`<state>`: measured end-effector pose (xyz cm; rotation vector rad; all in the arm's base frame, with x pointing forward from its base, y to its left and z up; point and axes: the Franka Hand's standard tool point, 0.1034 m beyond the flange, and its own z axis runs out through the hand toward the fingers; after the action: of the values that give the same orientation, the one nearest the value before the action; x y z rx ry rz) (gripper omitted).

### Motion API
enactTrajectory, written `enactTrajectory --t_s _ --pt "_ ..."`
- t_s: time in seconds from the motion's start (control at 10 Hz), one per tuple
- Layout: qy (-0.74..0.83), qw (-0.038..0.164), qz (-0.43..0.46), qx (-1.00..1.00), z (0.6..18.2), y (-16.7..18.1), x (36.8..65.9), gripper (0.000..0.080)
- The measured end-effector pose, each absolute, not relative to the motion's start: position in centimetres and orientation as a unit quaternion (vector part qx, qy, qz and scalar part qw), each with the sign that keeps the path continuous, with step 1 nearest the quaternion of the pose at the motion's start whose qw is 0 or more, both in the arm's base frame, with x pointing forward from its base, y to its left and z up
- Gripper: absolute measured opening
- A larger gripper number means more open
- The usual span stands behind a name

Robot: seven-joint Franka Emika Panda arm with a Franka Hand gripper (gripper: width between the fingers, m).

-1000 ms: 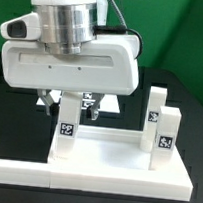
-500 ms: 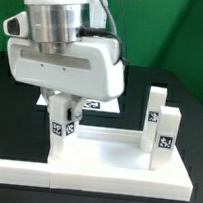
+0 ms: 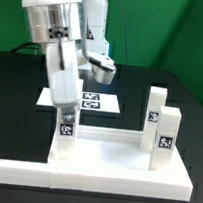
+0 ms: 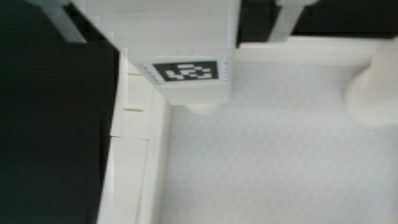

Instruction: Assemble desk

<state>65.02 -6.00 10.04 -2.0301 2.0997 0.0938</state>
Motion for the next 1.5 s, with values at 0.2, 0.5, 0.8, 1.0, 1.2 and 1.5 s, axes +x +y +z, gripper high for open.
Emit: enactTrajectory --t_s 0.2,0.5,0.8,1.0,1.2,1.5 --pt "0.715 0.109 0.032 -0.689 10.0 -5.8 65.0 0.0300" --pt "0.529 0.101 0.034 -0.842 9.8 -5.9 64.3 0.0620" --pt "0.426 0.101 0.027 -0.898 9.7 -5.8 64.3 0.0644" --pt "0.365 0.102 0.020 -0.925 9.8 -5.8 64.3 0.0649" --pt "0.162 0.068 -0.017 -0.984 10.8 -6.5 65.3 0.0649" --pt "0.143 0.064 -0.025 -0.987 10.4 -6.7 65.2 0.0637"
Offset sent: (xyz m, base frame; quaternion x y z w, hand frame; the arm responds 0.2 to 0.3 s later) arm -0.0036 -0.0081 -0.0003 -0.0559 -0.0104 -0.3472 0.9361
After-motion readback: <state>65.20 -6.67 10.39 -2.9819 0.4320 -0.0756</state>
